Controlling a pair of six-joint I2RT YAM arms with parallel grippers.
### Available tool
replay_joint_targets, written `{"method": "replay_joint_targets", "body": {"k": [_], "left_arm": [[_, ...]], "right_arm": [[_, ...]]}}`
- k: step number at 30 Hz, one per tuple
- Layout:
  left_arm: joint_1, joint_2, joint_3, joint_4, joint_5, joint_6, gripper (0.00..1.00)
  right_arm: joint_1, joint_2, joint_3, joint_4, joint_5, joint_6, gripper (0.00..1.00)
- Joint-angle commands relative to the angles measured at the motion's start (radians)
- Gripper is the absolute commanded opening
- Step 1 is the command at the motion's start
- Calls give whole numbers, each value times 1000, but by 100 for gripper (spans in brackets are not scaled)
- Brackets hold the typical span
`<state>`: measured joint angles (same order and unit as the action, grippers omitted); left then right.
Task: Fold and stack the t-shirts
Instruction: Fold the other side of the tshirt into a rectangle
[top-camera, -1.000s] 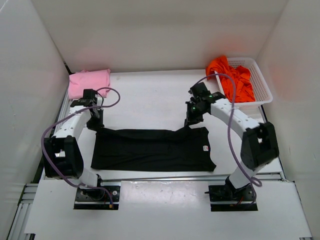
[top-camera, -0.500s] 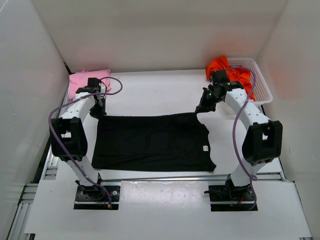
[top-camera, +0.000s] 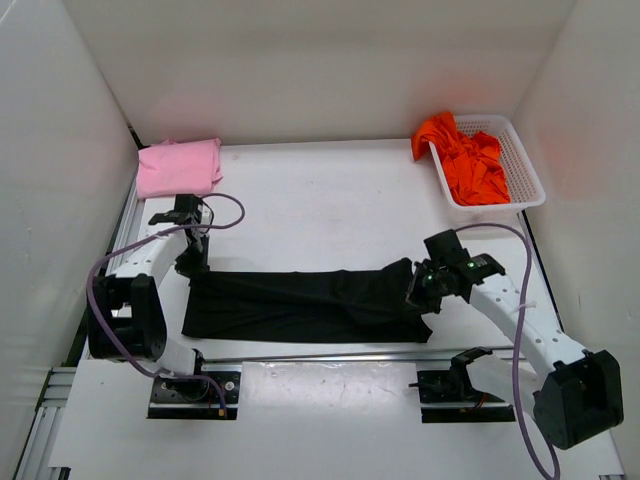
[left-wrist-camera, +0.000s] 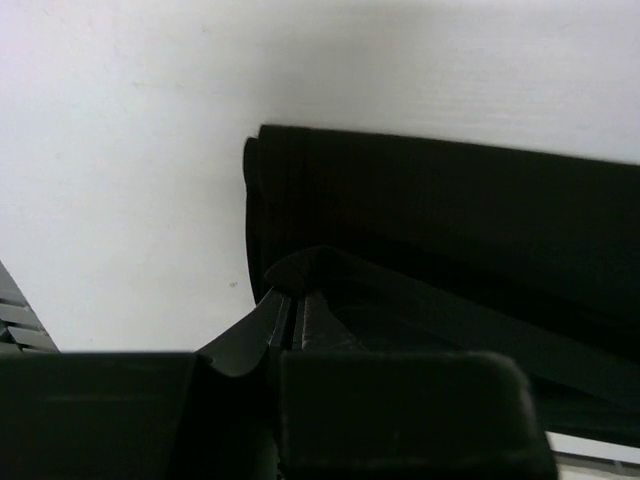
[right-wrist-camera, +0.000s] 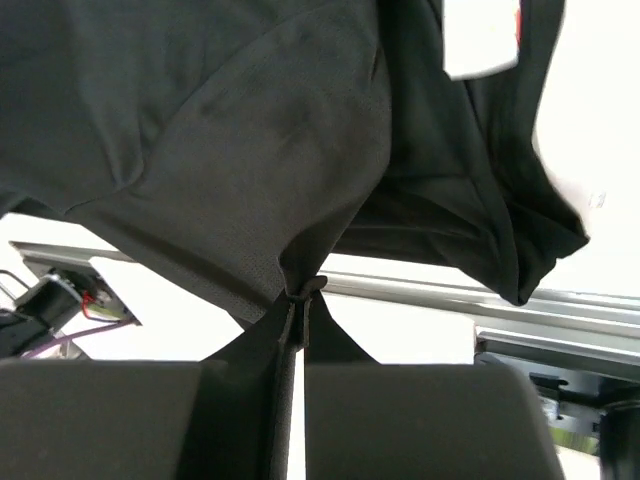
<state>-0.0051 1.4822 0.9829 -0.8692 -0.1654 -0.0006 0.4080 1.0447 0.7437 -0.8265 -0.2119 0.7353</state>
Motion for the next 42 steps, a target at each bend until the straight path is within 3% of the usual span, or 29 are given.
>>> {"method": "replay_joint_targets", "body": {"k": [1, 15, 18, 19, 23, 27, 32, 42], "left_arm": [[-9, 1, -12, 21, -22, 1, 10], [-18, 0, -41, 78, -25, 1, 10], [-27, 50, 58, 78, -16, 1, 10], [-27, 73, 97, 87, -16, 1, 10], [-27, 241, 354, 87, -25, 1, 10], [-27, 325, 451, 87, -55, 1, 10], [-27, 334, 430, 97, -75, 1, 10], [-27, 222, 274, 107, -85, 1, 10]], "right_arm": [[15, -11, -64, 81, -11, 98, 0], [9, 153, 6, 121, 34, 58, 0], [-58, 245, 161, 112, 34, -32, 0], [-95, 341, 228, 92, 52, -54, 0], [-132, 618, 733, -23, 65, -149, 0], [-141, 825, 982, -126, 89, -182, 0], [-141, 792, 899, -80, 98, -162, 0], [-132, 528, 579, 1, 62, -131, 0]]}}
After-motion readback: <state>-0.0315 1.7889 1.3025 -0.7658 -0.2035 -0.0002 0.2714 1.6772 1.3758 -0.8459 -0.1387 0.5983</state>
